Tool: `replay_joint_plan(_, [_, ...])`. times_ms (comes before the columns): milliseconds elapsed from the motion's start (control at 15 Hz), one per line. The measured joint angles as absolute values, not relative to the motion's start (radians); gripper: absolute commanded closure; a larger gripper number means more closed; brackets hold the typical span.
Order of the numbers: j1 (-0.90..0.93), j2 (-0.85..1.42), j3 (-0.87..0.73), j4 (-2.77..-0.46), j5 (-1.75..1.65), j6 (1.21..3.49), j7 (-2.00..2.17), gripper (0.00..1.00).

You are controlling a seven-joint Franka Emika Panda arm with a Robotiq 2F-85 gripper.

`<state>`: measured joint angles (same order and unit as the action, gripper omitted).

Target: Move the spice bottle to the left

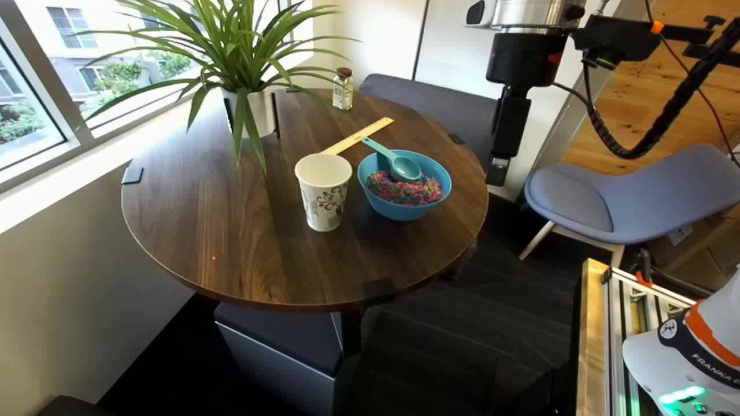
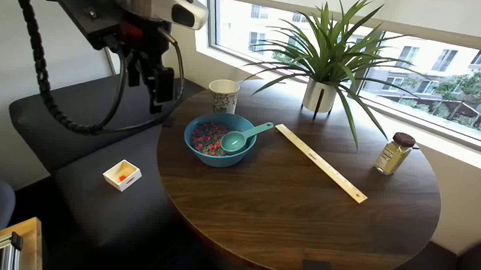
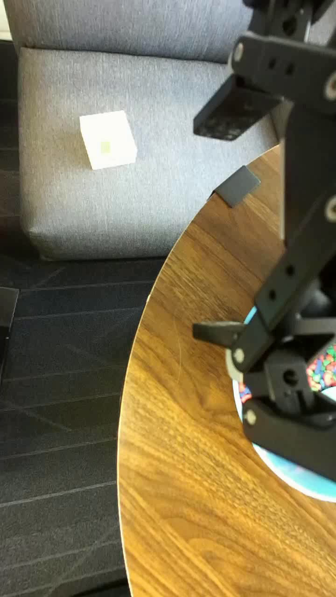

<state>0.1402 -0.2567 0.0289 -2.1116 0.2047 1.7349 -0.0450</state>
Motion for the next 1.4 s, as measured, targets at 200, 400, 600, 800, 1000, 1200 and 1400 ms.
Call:
replay_joint_plan(200, [0.14,-0.257,0.029,-2.112,0.205,1.735,-0.045,0.0])
replay_joint_plan(400, [0.14,-0.257,0.029,-2.112,0.205,1.735,-0.045,0.0])
replay_joint_plan(600, [0.13,-0.257,0.031,-2.109,0.197,1.752,-0.045,0.0])
replay_joint_plan(800, [0.098,-0.251,0.029,-2.072,0.117,1.799,-0.045,0.0])
replay_joint_plan(1000, [0.057,-0.22,0.024,-1.976,-0.002,1.826,-0.045,0.0])
replay_joint_plan(1200, [0.015,-0.151,0.004,-1.852,-0.054,1.89,-0.041,0.0])
replay_joint_plan(1400, [-0.022,-0.04,-0.042,-1.723,-0.015,1.946,-0.04,0.0])
